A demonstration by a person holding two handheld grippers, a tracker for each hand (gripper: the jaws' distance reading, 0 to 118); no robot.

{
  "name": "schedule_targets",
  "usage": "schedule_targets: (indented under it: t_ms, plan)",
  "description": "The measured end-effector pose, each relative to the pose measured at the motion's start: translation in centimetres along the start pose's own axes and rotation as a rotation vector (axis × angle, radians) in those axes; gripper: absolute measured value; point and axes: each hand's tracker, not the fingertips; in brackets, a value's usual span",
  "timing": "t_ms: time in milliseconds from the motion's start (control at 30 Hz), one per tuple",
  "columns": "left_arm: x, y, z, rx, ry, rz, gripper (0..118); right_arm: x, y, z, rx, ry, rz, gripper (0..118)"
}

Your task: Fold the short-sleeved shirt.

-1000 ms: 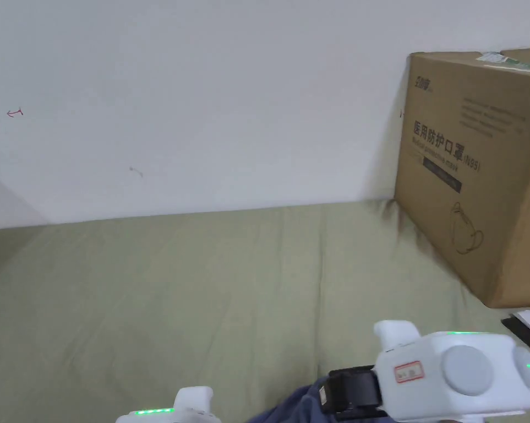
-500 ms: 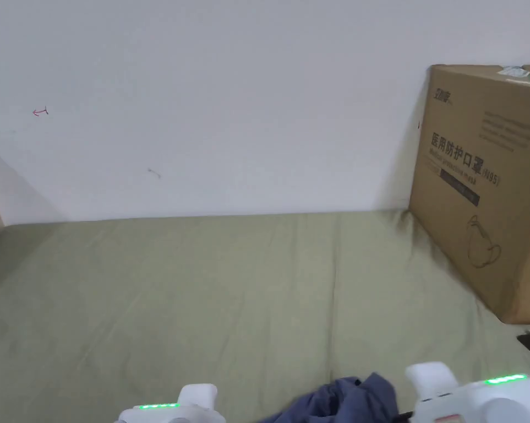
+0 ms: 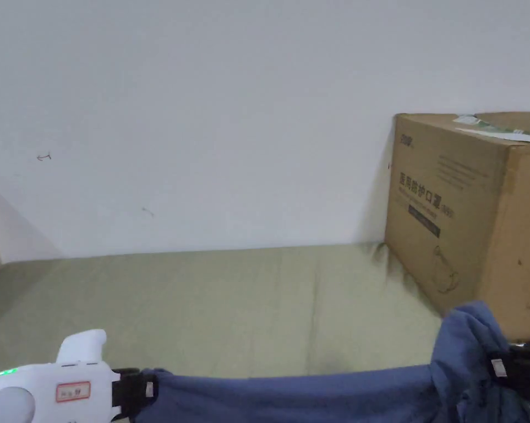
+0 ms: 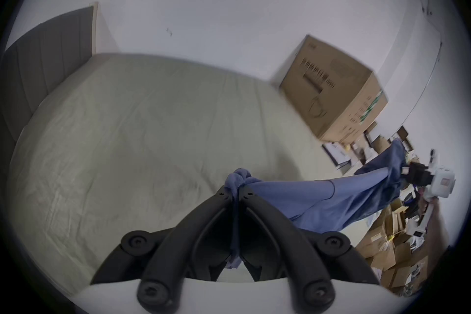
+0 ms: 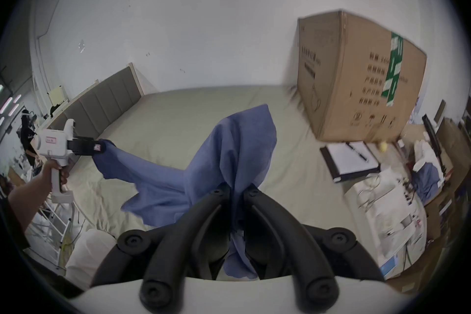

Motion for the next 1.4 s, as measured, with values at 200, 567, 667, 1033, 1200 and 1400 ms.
schedule_targets:
  t_ms: [200,567,667,1033,1200,1400]
  plan:
    - [3.9,4.2,6.2,0.194,-0.023,-0.089,1,-0.4,4.6,3.5,0.192,0.03,-0.092,10]
    - [7.1,13.8,8.1,0.339,0.038,-0.132,1,-1.0,18.0,3.7,0.3,-0.009,-0.057,9]
    - [7.2,16.4,7.6,0.38,0.065,-0.107,1,-0.7,21.5,2.5,0.305,-0.016,-0.079,9]
    - [10.9,25.2,2.4,0.402,0.076,-0.141,1,1.5,33.1,2.9,0.522,-0.255,-0.061,9]
    - [12.1,25.2,-2.4,0.363,0.009,-0.156,1,3.0,32.5,2.8,0.528,-0.309,-0.052,9]
    - [9.0,18.7,-10.5,0.164,0.054,-0.181,1,4.7,22.5,-2.4,0.328,-0.21,-0.029,9]
